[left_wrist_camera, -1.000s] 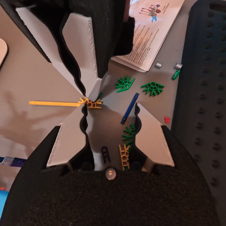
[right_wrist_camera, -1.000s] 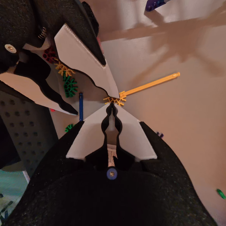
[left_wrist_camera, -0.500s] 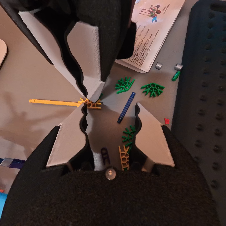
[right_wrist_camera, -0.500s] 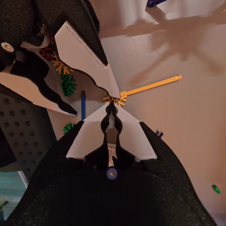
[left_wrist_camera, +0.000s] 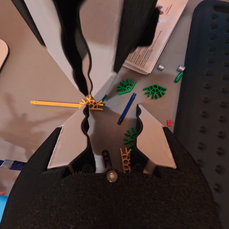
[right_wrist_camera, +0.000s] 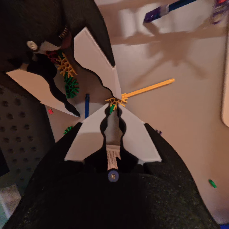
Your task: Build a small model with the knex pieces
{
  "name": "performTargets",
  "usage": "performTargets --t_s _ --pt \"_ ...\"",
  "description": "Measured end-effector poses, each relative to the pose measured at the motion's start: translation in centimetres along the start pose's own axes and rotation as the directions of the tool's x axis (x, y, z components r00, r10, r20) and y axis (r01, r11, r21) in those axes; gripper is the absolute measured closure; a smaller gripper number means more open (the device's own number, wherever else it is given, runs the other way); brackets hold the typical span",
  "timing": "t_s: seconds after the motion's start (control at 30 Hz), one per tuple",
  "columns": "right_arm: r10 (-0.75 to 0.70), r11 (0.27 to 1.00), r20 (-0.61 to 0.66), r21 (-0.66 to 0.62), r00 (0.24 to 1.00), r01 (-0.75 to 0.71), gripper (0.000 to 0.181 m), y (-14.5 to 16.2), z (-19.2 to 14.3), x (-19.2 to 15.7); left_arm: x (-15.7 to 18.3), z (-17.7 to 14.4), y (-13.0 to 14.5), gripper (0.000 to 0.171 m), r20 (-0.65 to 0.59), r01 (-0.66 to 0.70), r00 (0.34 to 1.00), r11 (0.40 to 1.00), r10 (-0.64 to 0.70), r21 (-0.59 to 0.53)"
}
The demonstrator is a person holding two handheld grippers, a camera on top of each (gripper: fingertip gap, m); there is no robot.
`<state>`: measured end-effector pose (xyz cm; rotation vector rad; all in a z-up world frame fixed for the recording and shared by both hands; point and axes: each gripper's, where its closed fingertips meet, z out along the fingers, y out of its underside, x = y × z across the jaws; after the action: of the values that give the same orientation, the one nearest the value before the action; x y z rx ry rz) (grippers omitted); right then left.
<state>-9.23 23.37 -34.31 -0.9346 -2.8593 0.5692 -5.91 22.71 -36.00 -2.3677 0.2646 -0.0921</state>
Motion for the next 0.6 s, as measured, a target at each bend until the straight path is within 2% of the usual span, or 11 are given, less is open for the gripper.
performTargets --t_s 0.03,0.2,0.33,0.47,0.6 --pt "0.009 1.0 -0.032 0.023 0.999 -0.008 0.165 0.0 -0.9 0.6 0.0 0.0 0.0 0.096 -0.001 0.001 1.0 1.0 -0.001 -0.001" --pt "0.096 0.988 -0.152 0.13 0.984 -0.077 0.166 2.1 -5.9 3.6 0.4 -0.1 0.1 0.094 -0.015 -0.006 1.0 1.0 0.006 -0.017" --pt "0.165 0.965 -0.233 0.24 0.958 -0.108 0.166 4.2 -9.0 4.7 0.7 -0.2 0.1 0.094 -0.028 -0.017 0.999 1.0 0.016 -0.022" --pt "0.265 0.916 -0.283 0.373 0.922 -0.149 0.168 6.2 -11.0 5.6 1.0 -0.3 -0.1 0.105 -0.07 -0.005 0.998 1.0 0.005 -0.005" --pt "0.335 0.849 -0.273 0.503 0.902 -0.163 0.168 7.2 -11.8 5.5 1.2 -0.5 0.0 0.111 -0.083 -0.023 0.996 0.999 0.021 -0.023"
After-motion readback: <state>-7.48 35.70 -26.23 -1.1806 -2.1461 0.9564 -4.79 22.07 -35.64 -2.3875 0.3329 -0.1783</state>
